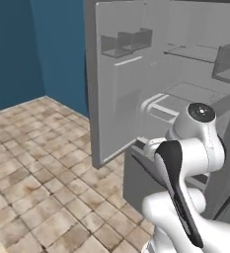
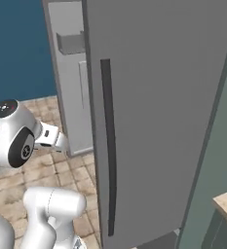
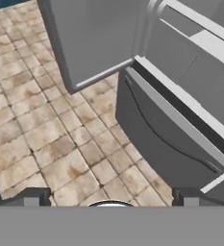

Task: Gather the carrot and onion from the fridge and place them on a tray on the dining counter. Then gather the chicken drumstick and fish from the fridge and place them on the other tray.

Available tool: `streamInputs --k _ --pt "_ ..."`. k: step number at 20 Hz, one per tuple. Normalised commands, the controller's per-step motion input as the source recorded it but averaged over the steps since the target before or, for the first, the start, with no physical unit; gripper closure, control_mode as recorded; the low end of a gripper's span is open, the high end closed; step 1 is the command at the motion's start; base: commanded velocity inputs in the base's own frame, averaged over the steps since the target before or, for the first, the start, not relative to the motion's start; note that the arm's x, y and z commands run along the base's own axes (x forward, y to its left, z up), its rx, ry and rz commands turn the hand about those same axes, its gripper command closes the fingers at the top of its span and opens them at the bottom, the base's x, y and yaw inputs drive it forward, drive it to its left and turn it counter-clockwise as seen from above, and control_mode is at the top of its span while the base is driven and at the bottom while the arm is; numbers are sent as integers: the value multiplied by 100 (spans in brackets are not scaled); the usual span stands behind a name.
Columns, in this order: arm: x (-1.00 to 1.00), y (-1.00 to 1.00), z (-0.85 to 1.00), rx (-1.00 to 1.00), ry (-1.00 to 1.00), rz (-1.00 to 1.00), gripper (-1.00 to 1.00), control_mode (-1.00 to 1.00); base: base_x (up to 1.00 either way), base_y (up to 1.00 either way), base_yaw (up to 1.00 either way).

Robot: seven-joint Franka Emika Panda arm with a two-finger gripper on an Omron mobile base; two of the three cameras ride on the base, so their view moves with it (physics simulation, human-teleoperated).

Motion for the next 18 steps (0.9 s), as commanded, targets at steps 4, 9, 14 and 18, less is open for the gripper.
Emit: streamInputs --k 4,9,14,18 --pt "0 0 0 0 0 0 -100 100 18 29 -40" --pt "0 0 0 0 0 0 -100 100 20 53 -42" --pt "0 0 0 0 0 0 -100 100 23 63 -41" --pt "0 0 0 0 0 0 -100 100 19 49 -43"
